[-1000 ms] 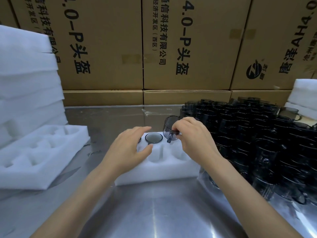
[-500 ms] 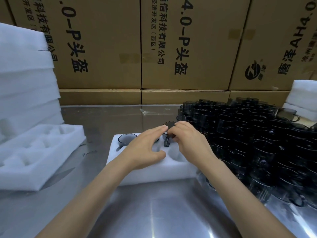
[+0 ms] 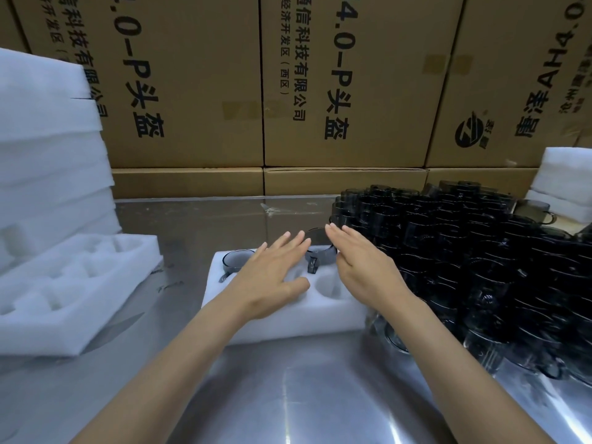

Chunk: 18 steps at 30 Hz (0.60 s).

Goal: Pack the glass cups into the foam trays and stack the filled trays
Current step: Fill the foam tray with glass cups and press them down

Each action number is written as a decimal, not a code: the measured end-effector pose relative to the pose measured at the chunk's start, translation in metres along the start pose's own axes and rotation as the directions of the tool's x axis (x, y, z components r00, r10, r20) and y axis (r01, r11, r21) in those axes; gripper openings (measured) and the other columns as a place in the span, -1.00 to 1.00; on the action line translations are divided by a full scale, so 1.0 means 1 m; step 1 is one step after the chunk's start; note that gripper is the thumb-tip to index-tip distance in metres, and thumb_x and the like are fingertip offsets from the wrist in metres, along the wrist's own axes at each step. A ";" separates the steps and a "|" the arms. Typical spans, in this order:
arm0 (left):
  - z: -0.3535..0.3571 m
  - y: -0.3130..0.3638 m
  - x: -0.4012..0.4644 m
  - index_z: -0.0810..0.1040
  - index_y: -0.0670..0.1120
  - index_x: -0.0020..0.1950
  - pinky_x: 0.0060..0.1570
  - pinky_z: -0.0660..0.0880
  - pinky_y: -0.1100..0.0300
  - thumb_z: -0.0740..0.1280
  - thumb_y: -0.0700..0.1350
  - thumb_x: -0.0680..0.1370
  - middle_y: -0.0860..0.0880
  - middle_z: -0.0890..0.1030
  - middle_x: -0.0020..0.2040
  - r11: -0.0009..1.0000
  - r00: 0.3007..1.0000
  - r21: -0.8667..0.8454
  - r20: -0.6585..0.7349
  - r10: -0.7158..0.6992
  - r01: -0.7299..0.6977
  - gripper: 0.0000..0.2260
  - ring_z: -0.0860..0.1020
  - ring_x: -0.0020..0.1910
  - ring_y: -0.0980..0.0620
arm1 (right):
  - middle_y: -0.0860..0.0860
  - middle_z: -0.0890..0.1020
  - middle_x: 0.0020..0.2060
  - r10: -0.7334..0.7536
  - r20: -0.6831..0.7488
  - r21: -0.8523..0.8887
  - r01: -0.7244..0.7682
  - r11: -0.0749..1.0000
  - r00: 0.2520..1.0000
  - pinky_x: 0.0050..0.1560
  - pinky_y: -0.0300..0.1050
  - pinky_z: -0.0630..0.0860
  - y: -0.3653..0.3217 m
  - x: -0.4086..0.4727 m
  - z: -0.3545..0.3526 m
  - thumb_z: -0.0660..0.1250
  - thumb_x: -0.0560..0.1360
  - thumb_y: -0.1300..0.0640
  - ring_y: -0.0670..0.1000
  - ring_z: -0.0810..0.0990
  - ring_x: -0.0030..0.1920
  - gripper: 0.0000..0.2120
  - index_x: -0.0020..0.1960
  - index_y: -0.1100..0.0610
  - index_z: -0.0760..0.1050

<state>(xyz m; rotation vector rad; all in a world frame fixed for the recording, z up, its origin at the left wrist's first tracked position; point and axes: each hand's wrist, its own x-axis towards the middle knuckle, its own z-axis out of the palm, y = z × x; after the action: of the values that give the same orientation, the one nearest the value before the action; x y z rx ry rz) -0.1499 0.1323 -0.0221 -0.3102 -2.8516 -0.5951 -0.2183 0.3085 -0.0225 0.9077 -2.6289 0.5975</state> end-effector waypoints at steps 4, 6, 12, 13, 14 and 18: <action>0.000 -0.001 0.001 0.04 0.11 0.55 0.46 -0.19 0.10 0.00 0.11 0.39 0.19 -0.04 0.55 0.999 0.998 0.027 0.057 -0.038 0.036 -0.31 -0.11 0.51 0.21 | -0.19 0.19 0.49 0.039 0.012 -0.015 -0.039 0.999 0.999 0.33 -0.18 0.21 -0.004 0.002 -0.003 -0.02 0.62 0.20 -0.14 0.10 0.49 -0.52 0.52 -0.04 0.14; 0.001 -0.002 0.001 0.05 0.12 0.55 0.46 -0.19 0.09 0.00 0.11 0.39 0.20 -0.04 0.54 0.998 0.997 0.034 0.060 -0.046 0.044 -0.31 -0.11 0.51 0.22 | -0.19 0.22 0.48 0.077 0.018 -0.014 -0.077 0.997 0.997 0.25 -0.11 0.30 -0.007 0.003 -0.004 -0.02 0.61 0.19 -0.05 0.24 0.45 -0.51 0.51 -0.06 0.16; 0.003 0.000 -0.001 0.01 0.11 0.55 0.45 -0.20 0.14 0.00 0.10 0.39 0.21 -0.06 0.54 0.999 0.998 0.035 0.058 -0.012 0.010 -0.31 -0.11 0.51 0.22 | -0.08 0.38 0.41 0.174 0.020 -0.072 -0.172 0.982 0.985 -0.01 0.00 0.39 -0.009 0.001 0.000 -0.01 0.60 0.17 0.18 0.47 0.25 -0.52 0.50 -0.05 0.18; 0.003 0.001 0.000 0.01 0.11 0.55 0.45 -0.20 0.15 -0.01 0.10 0.39 0.21 -0.04 0.54 0.999 0.998 0.034 0.067 -0.004 0.002 -0.31 -0.10 0.51 0.22 | -0.01 0.45 0.36 0.205 0.045 -0.100 -0.200 0.975 0.978 -0.06 -0.02 0.35 -0.007 0.001 0.001 -0.01 0.60 0.17 0.19 0.49 0.21 -0.52 0.50 -0.04 0.18; 0.004 0.002 0.000 0.02 0.11 0.55 0.45 -0.20 0.15 -0.01 0.10 0.39 0.21 -0.02 0.54 0.999 0.997 0.035 0.077 -0.001 -0.001 -0.31 -0.10 0.51 0.21 | 0.03 0.50 0.30 0.232 0.071 -0.122 -0.222 0.967 0.970 -0.09 -0.03 0.32 -0.006 0.000 0.002 -0.01 0.60 0.16 0.20 0.49 0.18 -0.53 0.51 -0.04 0.17; 0.002 0.002 0.001 0.09 0.12 0.54 0.46 -0.17 0.11 -0.01 0.10 0.38 0.20 0.05 0.54 0.998 0.998 0.060 0.061 -0.009 0.006 -0.32 -0.06 0.51 0.21 | 0.04 0.52 0.25 0.259 0.099 -0.158 -0.241 0.957 0.961 -0.12 -0.05 0.28 -0.009 0.001 0.005 -0.01 0.61 0.15 0.18 0.51 0.15 -0.55 0.49 -0.01 0.18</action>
<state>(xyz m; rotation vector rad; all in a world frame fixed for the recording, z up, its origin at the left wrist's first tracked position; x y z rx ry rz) -0.1506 0.1356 -0.0229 -0.3132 -2.9236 -0.5090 -0.2141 0.2990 -0.0234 0.5882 -2.8765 0.4136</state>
